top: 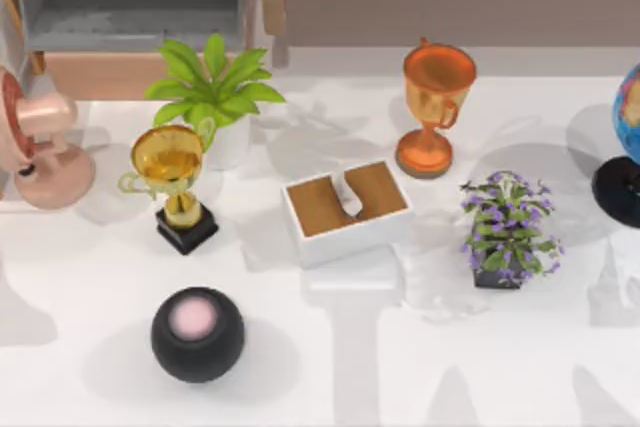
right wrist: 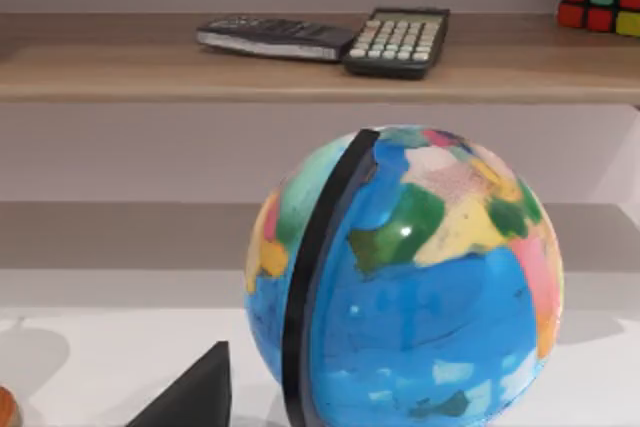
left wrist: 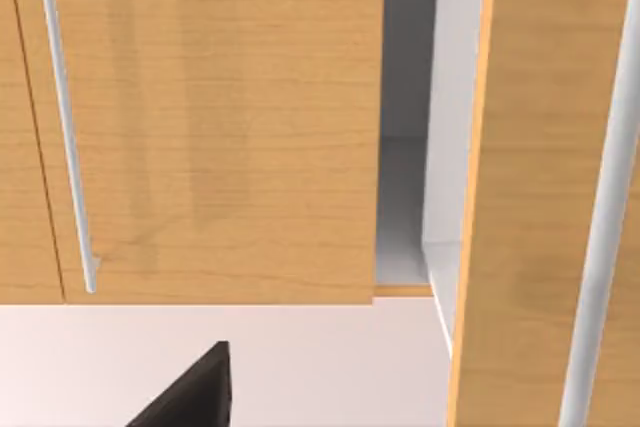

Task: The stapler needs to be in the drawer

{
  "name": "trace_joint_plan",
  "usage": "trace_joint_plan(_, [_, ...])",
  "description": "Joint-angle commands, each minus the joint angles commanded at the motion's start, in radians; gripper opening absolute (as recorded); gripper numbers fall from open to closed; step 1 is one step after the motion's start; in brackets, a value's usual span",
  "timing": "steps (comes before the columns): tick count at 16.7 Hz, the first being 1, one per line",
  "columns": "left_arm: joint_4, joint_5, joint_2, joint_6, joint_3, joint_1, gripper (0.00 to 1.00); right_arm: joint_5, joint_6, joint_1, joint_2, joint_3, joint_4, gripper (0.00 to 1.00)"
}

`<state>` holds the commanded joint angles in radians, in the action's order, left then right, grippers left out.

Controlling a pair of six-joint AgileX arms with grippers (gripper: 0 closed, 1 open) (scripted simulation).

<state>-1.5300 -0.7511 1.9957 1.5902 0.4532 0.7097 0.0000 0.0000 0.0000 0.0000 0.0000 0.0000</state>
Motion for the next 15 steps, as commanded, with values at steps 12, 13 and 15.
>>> trace_joint_plan(12, [0.035, 0.049, 0.027, -0.001, 0.063, -0.051, 0.70, 0.000, 0.000, 0.000, 0.000, 0.000, 0.000, 1.00])
trace_joint_plan(13, [0.035, 0.049, 0.027, -0.001, 0.063, -0.051, 0.62, 0.000, 0.000, 0.000, 0.000, 0.000, 0.000, 1.00])
trace_joint_plan(15, [0.035, 0.049, 0.027, -0.001, 0.063, -0.051, 0.47, 0.000, 0.000, 0.000, 0.000, 0.000, 0.000, 1.00])
